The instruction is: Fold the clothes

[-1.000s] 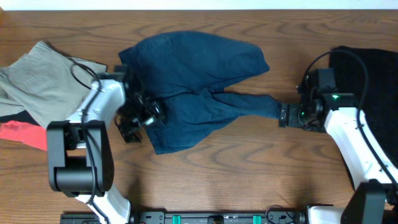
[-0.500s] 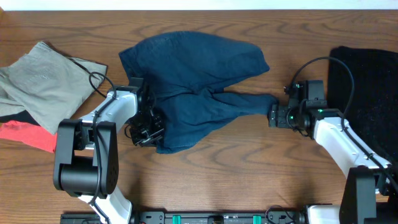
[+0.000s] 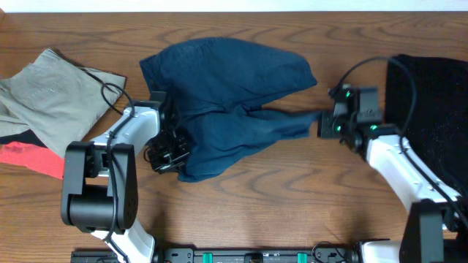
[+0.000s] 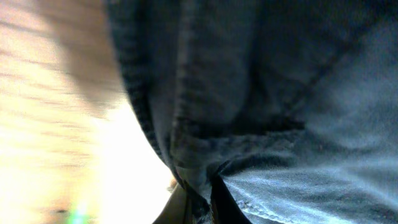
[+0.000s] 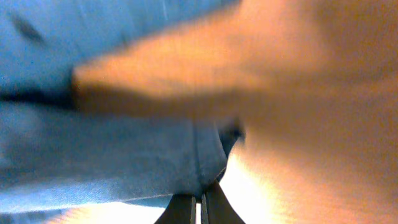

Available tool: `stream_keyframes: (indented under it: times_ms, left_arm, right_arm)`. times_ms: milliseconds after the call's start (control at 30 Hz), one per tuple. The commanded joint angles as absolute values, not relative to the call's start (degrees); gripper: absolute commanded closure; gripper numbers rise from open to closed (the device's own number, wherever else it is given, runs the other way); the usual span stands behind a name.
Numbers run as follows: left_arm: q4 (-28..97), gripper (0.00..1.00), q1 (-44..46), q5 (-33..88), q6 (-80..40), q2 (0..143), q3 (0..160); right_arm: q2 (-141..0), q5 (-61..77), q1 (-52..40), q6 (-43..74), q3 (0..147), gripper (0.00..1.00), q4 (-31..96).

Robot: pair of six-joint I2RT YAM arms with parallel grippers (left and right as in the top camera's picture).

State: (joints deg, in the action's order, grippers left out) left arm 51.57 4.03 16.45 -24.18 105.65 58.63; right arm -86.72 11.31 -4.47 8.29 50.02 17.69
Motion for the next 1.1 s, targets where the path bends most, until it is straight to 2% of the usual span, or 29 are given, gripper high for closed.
stream_keyframes:
  times_ms: [0,67,167,267,300,500,633,700,833,1067]
  left_arm:
    - [51.6,0.94,1.7,8.3,-25.2,106.8,57.5]
    - [51.4,0.94,1.6,8.3,-25.2,106.8,57.5]
    - [51.3,0.94,1.8,8.3,-25.1,106.8,57.5]
    - [51.2,0.94,1.8,8.3,-25.1,106.8,57.5]
    - [51.1,0.94,1.8,8.3,-25.1,106.8,57.5]
    - [50.9,0.94,1.8,8.3,-25.1,106.8,57.5]
    - [50.5,0.94,1.8,8.3,-25.1,106.8,57.5]
    - [50.6,0.94,1.8,8.3,-25.1,106.8,57.5]
    - [50.9,0.94,1.8,8.3,-25.1,106.8,57.5]
    - [50.9,0.94,1.8,8.3,-25.1,106.8,57.5]
  right_arm:
    - [-84.1,11.4,-2.1,8.1,56.7,0.92,18.7]
    - [-84.1,12.4,-2.3,8.1,57.4,0.74,20.7]
    - [-84.4,16.7,-3.4,8.1,57.3,0.67,28.9]
    - [-84.5,16.7,-4.7,8.1,56.4,0.5,36.1]
    - [-84.5,16.7,-5.1,8.1,55.7,0.48,36.8]
    - [-84.5,13.3,-6.6,8.4,49.0,0.47,36.4]
    - [-84.6,7.2,-6.6,10.9,43.8,0.39,26.8]
    - [-84.7,5.7,-6.6,11.2,41.2,0.38,21.1]
    - [-85.6,5.8,-6.7,13.1,37.3,0.38,13.5]
    - [-90.4,6.5,-7.9,13.9,36.2,0.39,9.2]
